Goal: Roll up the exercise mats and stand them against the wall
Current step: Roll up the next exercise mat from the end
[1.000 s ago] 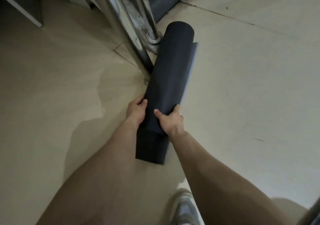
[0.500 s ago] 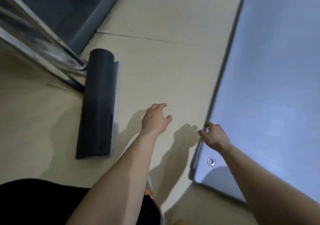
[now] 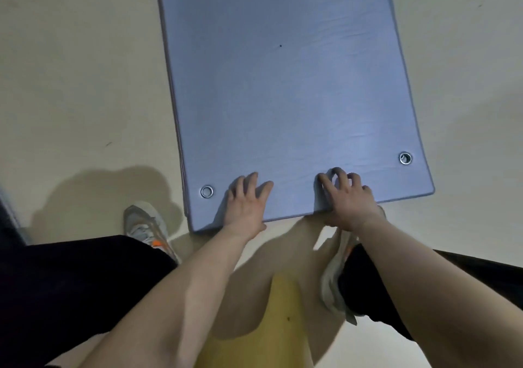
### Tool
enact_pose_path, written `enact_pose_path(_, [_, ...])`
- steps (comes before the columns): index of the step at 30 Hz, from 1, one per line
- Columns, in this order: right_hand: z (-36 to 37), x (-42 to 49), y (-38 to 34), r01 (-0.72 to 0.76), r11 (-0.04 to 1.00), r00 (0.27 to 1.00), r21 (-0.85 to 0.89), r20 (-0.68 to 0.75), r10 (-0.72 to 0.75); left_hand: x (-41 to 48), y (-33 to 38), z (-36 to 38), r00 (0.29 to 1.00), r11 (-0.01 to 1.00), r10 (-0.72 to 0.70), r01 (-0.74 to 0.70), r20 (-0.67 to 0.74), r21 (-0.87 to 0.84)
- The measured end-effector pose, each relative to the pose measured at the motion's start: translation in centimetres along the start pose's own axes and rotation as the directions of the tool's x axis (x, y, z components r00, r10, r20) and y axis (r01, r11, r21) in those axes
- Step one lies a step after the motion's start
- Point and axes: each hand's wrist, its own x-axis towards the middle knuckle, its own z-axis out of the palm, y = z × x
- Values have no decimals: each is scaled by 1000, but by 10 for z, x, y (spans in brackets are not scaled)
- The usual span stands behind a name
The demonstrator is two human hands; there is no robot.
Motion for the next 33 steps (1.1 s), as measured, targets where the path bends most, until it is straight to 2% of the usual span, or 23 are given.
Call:
enact_pose_path(3, [2, 8, -1, -4, 999, 994, -48, -113, -2, 0, -18, -7, 997, 994, 64, -67, -38, -90])
enact_pose_path(5, [-15, 15, 8, 69, 998, 997, 5, -29, -69, 0, -30, -23, 996, 959, 92, -85, 15, -269])
enact_pose_path(7, [-49, 20, 22, 123, 987, 982, 108, 131, -137, 4, -41, -43, 992, 906, 99, -58, 77, -420])
enact_pose_path(9, [-82, 23, 37, 74, 956, 980, 285, 159, -123, 13, -53, -65, 979, 781, 102, 31, 176, -623])
enact_pose_path(11, [-101, 25, 43, 36, 935, 999, 354, -13, -33, 21, -62, -83, 979, 650, 87, 83, 182, -756])
enact_pose_path(12, [-103, 25, 40, 24, 951, 985, 308, -170, 30, 25, -66, -90, 990, 644, 39, 81, 138, -761])
enact_pose_path(14, [-94, 29, 26, -6, 989, 875, 150, -478, 78, 30, -65, -96, 993, 793, -115, 72, -33, -605])
enact_pose_path(15, [-88, 30, 17, -35, 995, 821, 96, -565, 84, 33, -60, -93, 967, 880, -159, 47, -199, -473])
enact_pose_path(17, [-73, 38, 1, -76, 990, 754, 116, -644, 133, 38, -46, -78, 834, 972, -112, -20, -540, -232])
enact_pose_path(19, [-60, 44, -3, -44, 985, 725, 169, -673, 148, 42, -38, -64, 756, 994, -78, 10, -650, -108])
enact_pose_path(21, [-40, 44, 1, 19, 989, 756, 150, -650, 84, 44, -36, -46, 716, 997, -72, 59, -695, -42])
enact_pose_path(22, [-28, 41, 5, 51, 992, 787, 118, -616, 32, 41, -34, -39, 721, 998, -59, 66, -691, -16])
enact_pose_path(23, [-17, 39, 11, 87, 992, 816, 88, -578, -21, 38, -33, -32, 754, 999, -36, 53, -656, 6])
enact_pose_path(25, [-5, 41, 20, 106, 993, 840, 56, -539, -59, 32, -31, -22, 872, 999, 3, 23, -489, 47])
enact_pose_path(27, [-4, 52, 24, 46, 997, 849, 55, -529, -10, 38, -34, -18, 917, 998, 14, 11, -399, 61])
enact_pose_path(29, [-7, 64, 27, 18, 999, 869, 44, -495, 6, 47, -42, -18, 905, 1000, 5, -11, -426, -11])
enact_pose_path(33, [-28, 69, 47, 151, 985, 900, 77, -422, -105, 46, -59, -25, 855, 983, 81, -155, -512, -103])
